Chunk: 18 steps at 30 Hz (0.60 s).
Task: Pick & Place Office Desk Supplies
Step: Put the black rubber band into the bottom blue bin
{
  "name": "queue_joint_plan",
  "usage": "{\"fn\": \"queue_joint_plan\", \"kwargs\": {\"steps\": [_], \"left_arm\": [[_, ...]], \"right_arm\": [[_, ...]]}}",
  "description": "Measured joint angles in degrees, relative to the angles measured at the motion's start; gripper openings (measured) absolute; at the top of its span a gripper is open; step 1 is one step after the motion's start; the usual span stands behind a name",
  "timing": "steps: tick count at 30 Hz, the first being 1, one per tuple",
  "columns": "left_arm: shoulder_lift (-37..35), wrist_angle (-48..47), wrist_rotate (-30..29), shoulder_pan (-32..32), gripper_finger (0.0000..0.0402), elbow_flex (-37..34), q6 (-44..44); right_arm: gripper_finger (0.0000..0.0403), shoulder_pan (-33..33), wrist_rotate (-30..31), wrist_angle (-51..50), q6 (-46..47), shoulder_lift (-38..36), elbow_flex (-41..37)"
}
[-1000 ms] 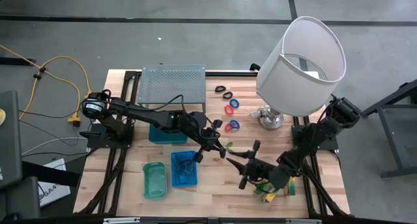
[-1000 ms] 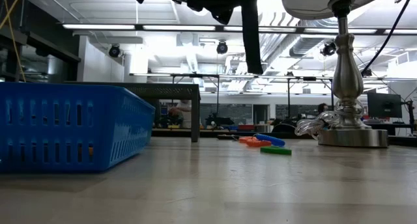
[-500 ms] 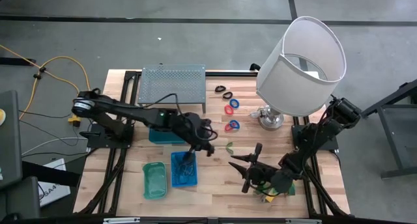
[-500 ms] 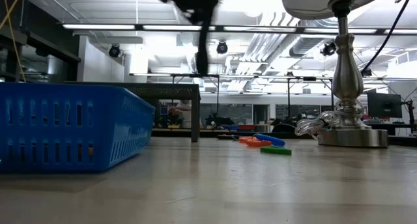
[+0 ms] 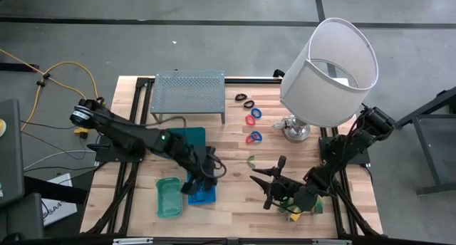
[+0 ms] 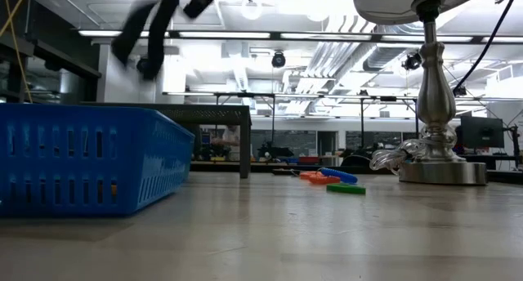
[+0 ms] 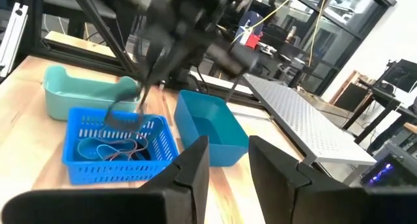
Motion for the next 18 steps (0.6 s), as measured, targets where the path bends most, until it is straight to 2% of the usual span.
{"fn": "queue_joint_plan", "kwargs": {"steps": [7,11,18], "left_arm": [[2.9,4.7,-10.7,-3.4,0.0002,-6.8,-9.3],[2.9,9.7,-11.8,-4.5,0.0002,-10.4,-15.8],[2.9,10.9,-11.9,-7.3,0.0003,-13.1,-28.9]], "right_arm": [[0.0097,-0.3,-1.6,-0.1,0.4,0.0,0.0],[0.0097,-0.3,-1.6,-0.3,0.4,0.0,0.0],[0.0097,-0.3,-1.6,-0.4,0.4,0.0,0.0]]}}
